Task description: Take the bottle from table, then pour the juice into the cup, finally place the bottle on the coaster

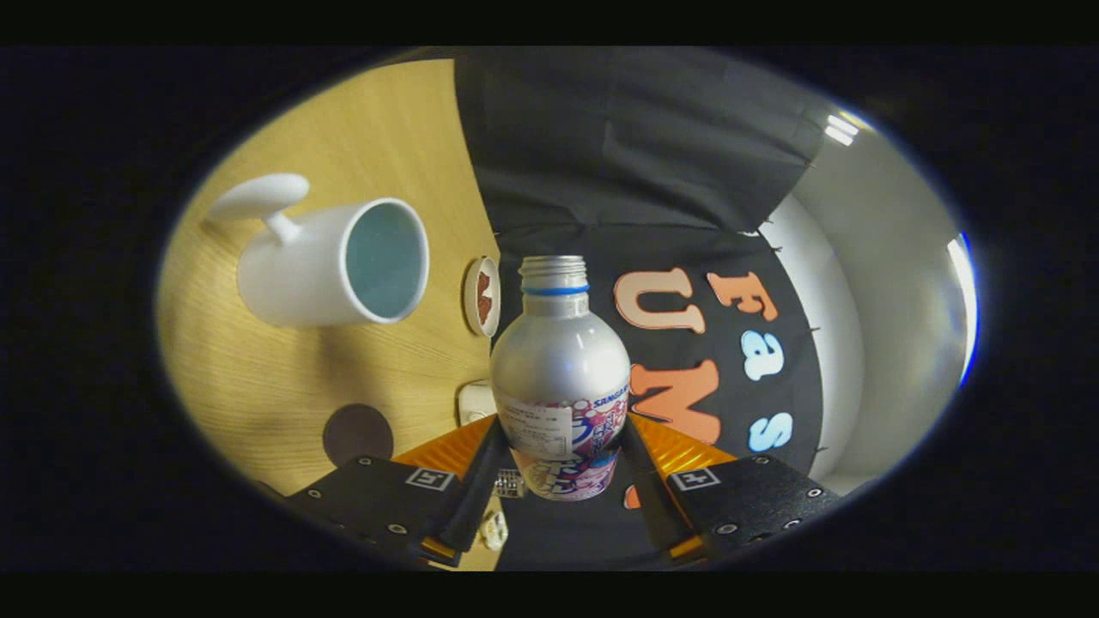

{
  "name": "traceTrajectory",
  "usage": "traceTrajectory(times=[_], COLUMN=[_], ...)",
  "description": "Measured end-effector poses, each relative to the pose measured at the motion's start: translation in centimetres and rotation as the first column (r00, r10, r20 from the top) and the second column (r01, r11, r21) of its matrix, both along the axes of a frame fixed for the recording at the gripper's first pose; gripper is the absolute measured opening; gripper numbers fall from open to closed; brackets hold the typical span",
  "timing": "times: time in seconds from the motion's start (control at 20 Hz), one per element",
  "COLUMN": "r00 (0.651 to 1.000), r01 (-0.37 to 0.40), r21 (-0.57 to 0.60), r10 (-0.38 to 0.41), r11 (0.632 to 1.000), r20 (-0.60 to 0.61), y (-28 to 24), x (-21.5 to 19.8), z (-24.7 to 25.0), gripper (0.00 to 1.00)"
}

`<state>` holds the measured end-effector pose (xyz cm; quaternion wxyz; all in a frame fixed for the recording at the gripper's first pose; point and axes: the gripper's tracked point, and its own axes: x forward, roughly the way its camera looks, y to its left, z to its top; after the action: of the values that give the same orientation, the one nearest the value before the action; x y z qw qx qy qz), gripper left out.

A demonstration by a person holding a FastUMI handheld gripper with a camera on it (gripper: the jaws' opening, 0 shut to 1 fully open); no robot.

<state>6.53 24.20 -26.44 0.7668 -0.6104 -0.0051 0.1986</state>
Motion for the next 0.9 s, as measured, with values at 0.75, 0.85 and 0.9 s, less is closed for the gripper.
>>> traceTrajectory(times=[0.75, 0.85, 0.9], r00=[0.860, 0.815, 0.792], r01=[0.460, 0.529, 0.561], r21=[0.698, 0.709, 0.707], r10=[-0.078, -0.046, -0.030], r11=[0.549, 0.467, 0.432], r20=[-0.505, -0.578, -0.610], y=[-3.9, -4.0, -4.1], x=[1.7, 1.6, 1.7], z=[0.4, -0.9, -1.8], gripper=[0.76, 0.76, 0.76])
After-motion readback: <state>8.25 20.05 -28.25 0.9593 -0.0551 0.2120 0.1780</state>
